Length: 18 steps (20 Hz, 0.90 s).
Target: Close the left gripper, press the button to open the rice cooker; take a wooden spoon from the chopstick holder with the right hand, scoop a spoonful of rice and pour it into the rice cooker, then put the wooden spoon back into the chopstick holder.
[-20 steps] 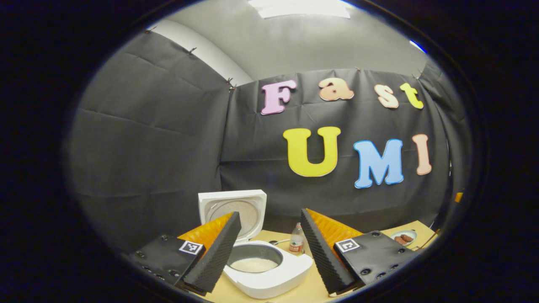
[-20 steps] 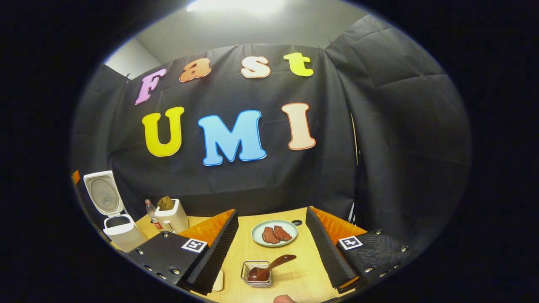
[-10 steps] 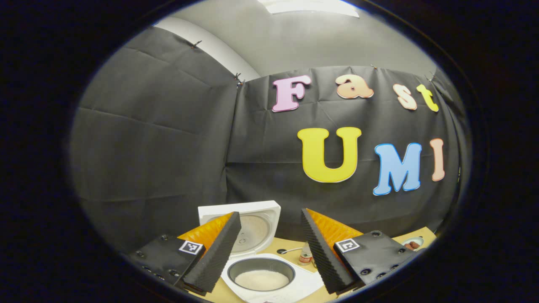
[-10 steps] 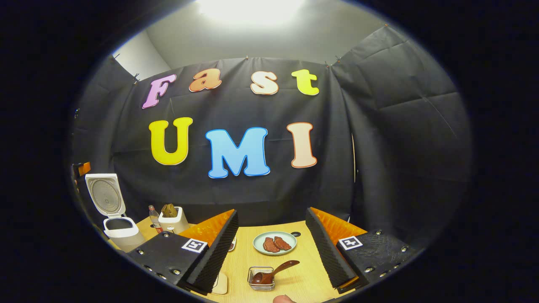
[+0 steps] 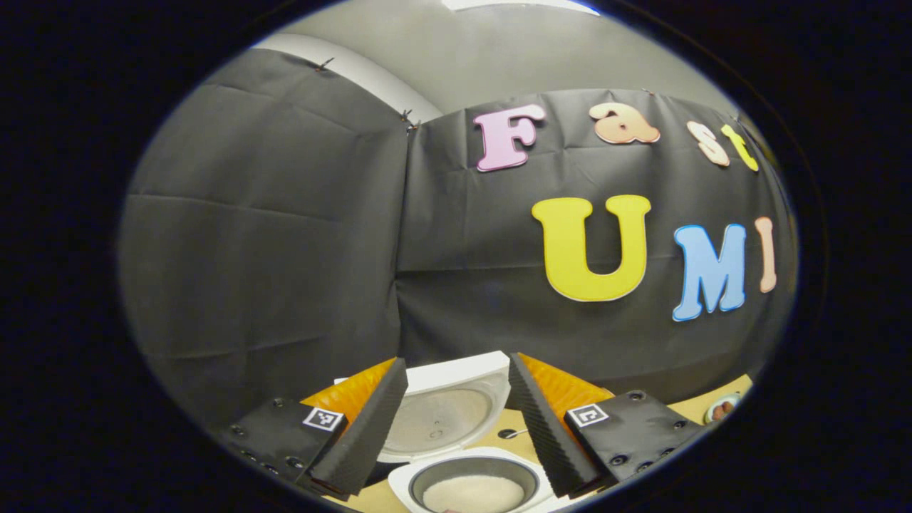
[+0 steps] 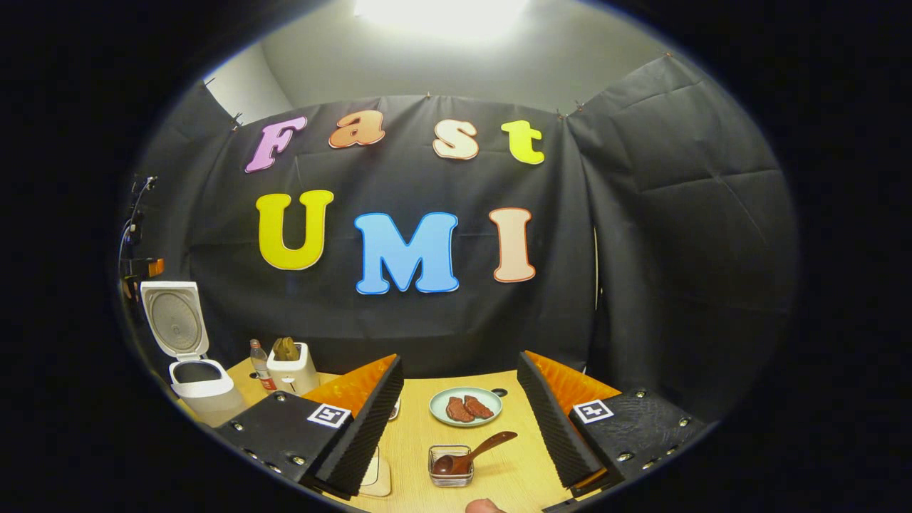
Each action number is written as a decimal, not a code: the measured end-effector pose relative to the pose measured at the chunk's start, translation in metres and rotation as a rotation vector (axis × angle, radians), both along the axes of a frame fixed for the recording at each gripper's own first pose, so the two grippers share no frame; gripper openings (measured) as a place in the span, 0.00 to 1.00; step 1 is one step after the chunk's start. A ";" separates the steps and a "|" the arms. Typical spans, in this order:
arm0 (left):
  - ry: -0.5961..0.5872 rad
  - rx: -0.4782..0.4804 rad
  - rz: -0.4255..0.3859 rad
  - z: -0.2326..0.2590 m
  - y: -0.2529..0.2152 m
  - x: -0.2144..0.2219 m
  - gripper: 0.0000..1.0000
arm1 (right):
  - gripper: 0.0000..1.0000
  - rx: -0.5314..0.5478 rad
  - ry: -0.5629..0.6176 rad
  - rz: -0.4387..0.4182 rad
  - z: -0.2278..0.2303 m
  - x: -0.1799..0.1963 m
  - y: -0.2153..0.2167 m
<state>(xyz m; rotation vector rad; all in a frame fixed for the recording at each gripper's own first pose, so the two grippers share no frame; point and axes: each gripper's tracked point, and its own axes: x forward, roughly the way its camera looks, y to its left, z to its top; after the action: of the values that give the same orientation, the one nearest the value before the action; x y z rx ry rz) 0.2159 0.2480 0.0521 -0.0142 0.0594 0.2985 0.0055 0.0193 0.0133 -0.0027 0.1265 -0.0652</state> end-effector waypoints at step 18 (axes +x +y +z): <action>0.195 -0.012 0.117 -0.060 0.072 0.124 0.99 | 0.98 -0.049 0.036 -0.056 -0.018 -0.008 -0.017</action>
<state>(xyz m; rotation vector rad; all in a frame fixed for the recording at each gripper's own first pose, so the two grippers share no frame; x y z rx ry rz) 0.3395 0.3201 -0.0078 -0.0001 0.2546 0.4159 -0.0028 0.0025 -0.0050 -0.0489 0.1610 -0.1239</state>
